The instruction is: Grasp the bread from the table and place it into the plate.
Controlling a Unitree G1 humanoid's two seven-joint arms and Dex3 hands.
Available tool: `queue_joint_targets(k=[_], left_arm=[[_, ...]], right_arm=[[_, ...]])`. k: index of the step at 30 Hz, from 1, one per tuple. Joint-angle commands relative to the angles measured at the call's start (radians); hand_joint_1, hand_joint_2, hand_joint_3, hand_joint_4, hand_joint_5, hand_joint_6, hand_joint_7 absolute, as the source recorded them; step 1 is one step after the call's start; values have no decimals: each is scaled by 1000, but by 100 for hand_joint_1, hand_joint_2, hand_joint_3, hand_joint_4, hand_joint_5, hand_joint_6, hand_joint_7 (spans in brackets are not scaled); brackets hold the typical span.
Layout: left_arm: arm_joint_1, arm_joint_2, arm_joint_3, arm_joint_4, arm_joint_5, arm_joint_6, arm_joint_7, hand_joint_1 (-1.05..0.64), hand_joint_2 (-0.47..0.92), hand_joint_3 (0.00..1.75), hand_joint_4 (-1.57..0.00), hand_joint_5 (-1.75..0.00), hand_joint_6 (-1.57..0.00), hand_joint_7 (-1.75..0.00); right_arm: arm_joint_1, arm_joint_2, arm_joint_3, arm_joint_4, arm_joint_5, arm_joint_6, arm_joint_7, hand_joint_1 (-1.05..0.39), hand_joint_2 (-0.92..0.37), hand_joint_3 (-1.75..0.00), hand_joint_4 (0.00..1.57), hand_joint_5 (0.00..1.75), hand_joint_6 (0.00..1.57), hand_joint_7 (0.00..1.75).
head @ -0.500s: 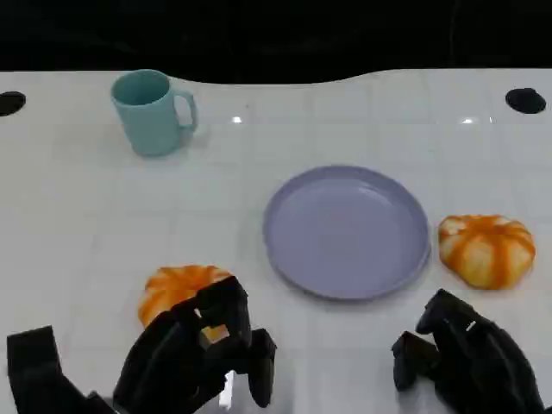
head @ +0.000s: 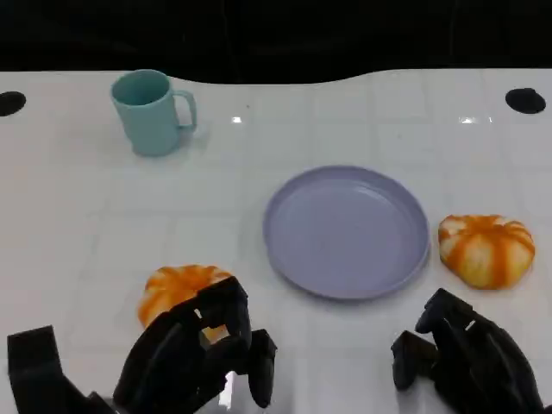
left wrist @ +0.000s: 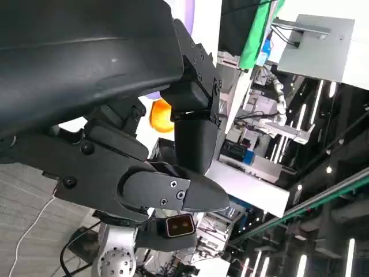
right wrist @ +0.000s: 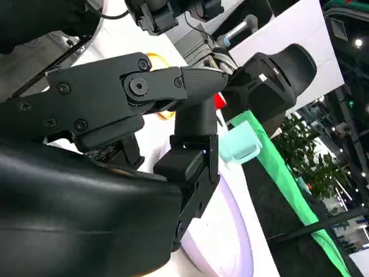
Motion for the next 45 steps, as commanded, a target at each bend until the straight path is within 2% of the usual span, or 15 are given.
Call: queue_joint_targets(k=[1, 10, 13, 14, 16, 17, 19, 21, 23, 26, 31, 35, 39, 41, 45], left_arm=[[4, 6, 5, 0, 5, -11, -10, -69, 92, 24, -87, -175, -62, -173], [6, 9, 5, -13, 0, 7, -2, -71, 92, 22, -87, -175, -63, -172], [-1, 12, 13, -11, 11, -29, -9, -71, 92, 26, -83, -175, -59, -168], [-8, 16, 18, -10, 13, -39, -12, -71, 92, 25, -72, -173, -58, -153], [-24, 33, 26, -8, 43, -82, -9, -71, 92, 24, -65, -170, -59, -137], [-36, 50, 30, -6, 79, -125, -4, -74, 92, 25, -58, -151, -53, -115], [-61, 98, 39, -9, 168, -205, 15, -78, 92, 28, -54, -132, -51, -88], [-84, 150, 48, -18, 266, -286, 40, -82, 92, 29, -49, -105, -48, -51], [-96, 187, 54, -33, 335, -337, 68, -77, 92, 20, -40, -83, -45, -28], [-107, 253, 63, -62, 537, -463, 171, -73, 92, 12, -30, -70, -39, -14], [-113, 378, 76, -183, 913, -512, 334, -77, 92, 10, -19, -59, -28, -4], [-112, 435, 56, -297, 1200, -441, 416, -82, 92, 6, -19, -41, -22, 0], [-122, 463, 3, -350, 1385, -347, 417, -82, 92, 5, -21, -32, -25, -1], [-142, 467, -36, -334, 1455, -312, 423, -81, 91, 1, -30, -20, -28, -1], [-189, 466, -118, -256, 1545, -240, 407, -79, 90, 0, -30, -13, -26, 0]], right_arm=[[8, -7, -2, 2, 5, 0, -1, -55, -92, -23, 79, 164, 70, 137], [10, -8, -1, -4, 1, -5, -2, -55, -92, -24, 78, 166, 70, 138], [10, -7, 0, -2, -1, -13, 1, -56, -92, -25, 78, 167, 70, 139], [9, -6, 0, -1, 0, -14, 2, -55, -92, -25, 78, 168, 70, 139], [9, -6, -1, 1, 0, -14, 2, -56, -92, -25, 77, 169, 69, 140], [8, -6, 0, 1, -2, -16, 0, -56, -92, -25, 77, 169, 69, 140], [7, -6, 0, 3, -3, -20, 2, -56, -92, -25, 77, 169, 69, 140], [6, -6, 0, 5, -5, -25, 2, -56, -92, -26, 77, 169, 69, 140], [4, -5, -1, 6, -6, -28, 1, -57, -92, -26, 77, 169, 69, 140], [2, -7, -1, 7, -2, -25, 5, -56, -92, -27, 77, 170, 69, 140], [0, -10, -4, 7, 7, -12, 11, -55, -92, -27, 77, 169, 69, 140], [6, -11, -3, -3, 7, -5, 6, -55, -92, -25, 78, 168, 70, 140], [13, -12, 0, -14, 0, -5, -3, -56, -92, -25, 78, 168, 70, 140], [19, -12, 2, -22, 0, -2, -5, -56, -92, -26, 78, 168, 70, 140], [26, -13, 4, -33, 5, 8, -2, -56, -92, -26, 78, 169, 69, 141]])
